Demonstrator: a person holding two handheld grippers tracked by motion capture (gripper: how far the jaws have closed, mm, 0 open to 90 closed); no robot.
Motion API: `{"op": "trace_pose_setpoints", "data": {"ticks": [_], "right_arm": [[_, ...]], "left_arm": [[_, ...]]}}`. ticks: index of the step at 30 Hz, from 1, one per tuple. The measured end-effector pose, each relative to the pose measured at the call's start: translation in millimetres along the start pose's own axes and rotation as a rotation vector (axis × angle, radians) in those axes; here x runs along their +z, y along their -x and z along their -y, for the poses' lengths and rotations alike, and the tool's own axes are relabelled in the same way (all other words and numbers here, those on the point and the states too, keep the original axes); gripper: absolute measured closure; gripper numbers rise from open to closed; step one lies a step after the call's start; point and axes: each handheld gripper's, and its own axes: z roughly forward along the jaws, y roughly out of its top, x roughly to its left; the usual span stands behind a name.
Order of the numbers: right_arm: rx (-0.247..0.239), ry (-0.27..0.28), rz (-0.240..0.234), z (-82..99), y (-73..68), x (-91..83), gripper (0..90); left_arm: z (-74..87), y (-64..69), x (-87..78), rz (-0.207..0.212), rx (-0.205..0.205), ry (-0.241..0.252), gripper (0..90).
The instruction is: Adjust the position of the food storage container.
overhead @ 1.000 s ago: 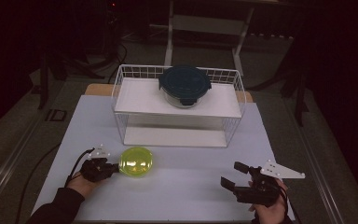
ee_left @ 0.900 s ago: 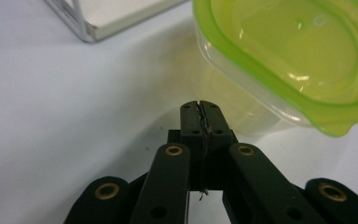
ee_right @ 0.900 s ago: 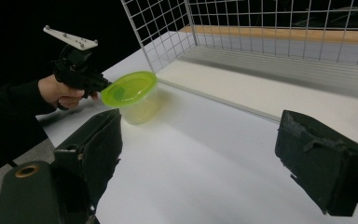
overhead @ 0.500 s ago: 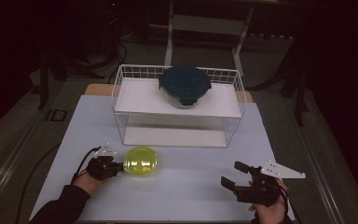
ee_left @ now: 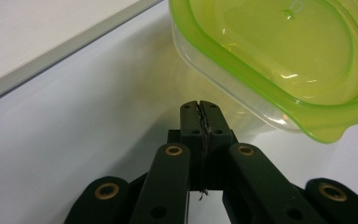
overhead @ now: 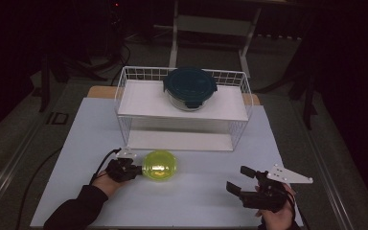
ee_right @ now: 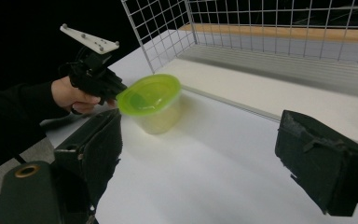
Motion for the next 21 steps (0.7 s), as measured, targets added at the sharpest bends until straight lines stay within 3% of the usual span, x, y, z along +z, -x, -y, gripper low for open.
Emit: {"op": "trace_pose_setpoints", "data": {"ticks": [7, 21], "right_arm": [[-0.001, 0.003, 0.001, 0.5, 0.0, -0.9, 14.4], [0.001, -0.001, -0.005, 1.4, 0.3, -0.5, 14.4]], "left_arm": [[-12.7, 9.4, 10.9, 0.027, 0.038, -0.005, 88.6], [-28.8, 19.5, 31.4, 0.051, 0.037, -0.015, 88.6]]}}
